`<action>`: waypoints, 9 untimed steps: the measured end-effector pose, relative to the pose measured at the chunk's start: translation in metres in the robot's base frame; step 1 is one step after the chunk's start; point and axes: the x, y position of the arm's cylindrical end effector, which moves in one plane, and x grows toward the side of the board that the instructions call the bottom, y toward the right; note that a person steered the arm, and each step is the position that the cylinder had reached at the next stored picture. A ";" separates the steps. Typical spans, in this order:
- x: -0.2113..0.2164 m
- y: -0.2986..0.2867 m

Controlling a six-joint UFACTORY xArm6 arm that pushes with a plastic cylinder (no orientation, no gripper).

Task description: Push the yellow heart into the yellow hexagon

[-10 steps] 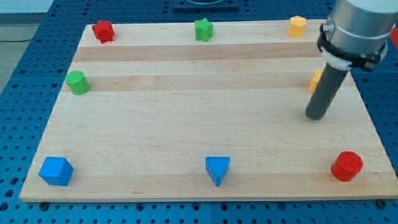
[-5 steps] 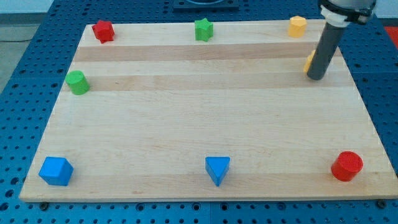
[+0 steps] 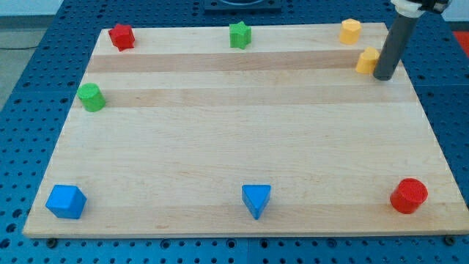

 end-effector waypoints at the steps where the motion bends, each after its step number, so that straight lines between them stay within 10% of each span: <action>1: -0.018 -0.009; 9: -0.044 -0.057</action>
